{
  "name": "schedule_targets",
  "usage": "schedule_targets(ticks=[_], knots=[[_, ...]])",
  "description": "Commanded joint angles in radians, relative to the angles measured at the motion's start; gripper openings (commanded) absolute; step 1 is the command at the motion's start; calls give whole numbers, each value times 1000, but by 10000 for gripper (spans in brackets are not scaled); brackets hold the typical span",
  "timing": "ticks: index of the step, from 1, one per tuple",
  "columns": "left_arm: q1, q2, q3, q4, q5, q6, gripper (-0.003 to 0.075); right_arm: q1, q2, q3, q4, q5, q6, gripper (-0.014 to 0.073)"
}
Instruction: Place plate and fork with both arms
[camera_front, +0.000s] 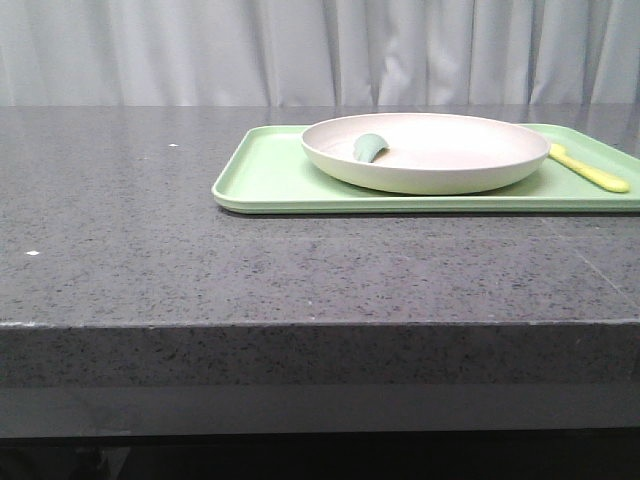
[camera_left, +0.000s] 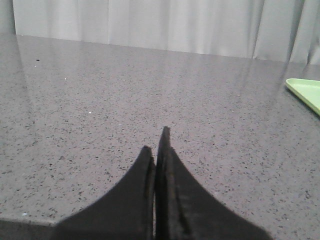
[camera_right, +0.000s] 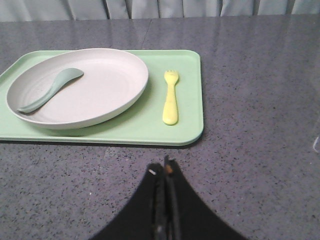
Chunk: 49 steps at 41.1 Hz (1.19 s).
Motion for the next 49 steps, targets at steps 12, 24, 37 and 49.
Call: schedule_targets(ticks=[12,24,37,49], knots=[[2,-20,2,-7,-85,1,-18,0,5,-28,1,-84,-10,-118],[2,-20,2,-7,-85,1,-18,0,5,-28,1,-84,-10,-118],[2,-20,2,-7,-85,1,-18,-1,-28,54,-47,-192,-55,-118],[2,-20,2,-7,-85,1,-18,-1,-248,329,-44,-337,-81,-118]])
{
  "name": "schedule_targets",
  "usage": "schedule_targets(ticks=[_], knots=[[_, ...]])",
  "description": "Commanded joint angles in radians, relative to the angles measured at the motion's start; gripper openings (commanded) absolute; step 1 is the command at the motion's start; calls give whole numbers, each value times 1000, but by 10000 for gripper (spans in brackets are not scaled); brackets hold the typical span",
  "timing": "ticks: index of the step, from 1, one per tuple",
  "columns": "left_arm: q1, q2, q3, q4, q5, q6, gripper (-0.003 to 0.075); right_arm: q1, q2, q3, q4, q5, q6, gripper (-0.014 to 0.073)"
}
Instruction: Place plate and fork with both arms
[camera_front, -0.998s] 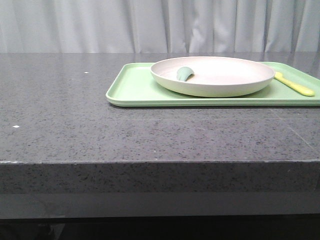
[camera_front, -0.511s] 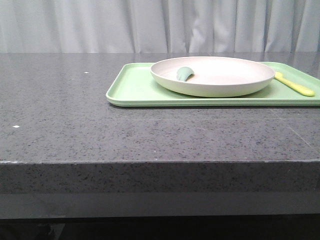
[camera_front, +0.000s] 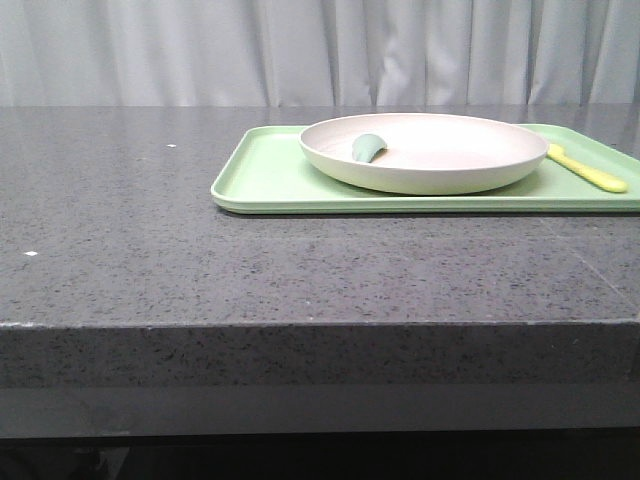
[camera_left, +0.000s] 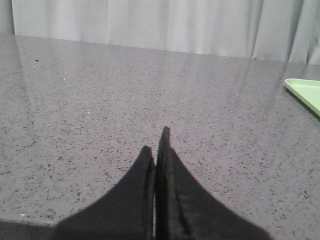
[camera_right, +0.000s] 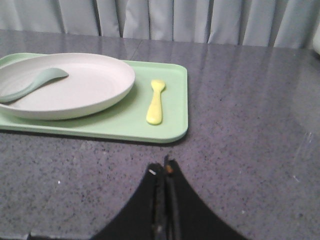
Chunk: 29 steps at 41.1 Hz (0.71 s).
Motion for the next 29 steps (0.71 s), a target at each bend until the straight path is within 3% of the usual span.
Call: schedule_targets(ticks=[1,7,29], knots=[[2,-20,2,-7,-85,0,-18,-1,-58,52,-10,-103,-14,-118],[2,-20,2,-7,-85,0,-18,-1,-130,127,7,-118,-13,-118],[2,-20,2,-7,-85,0,-18,-1,-129,125,10,-88,13,-118]])
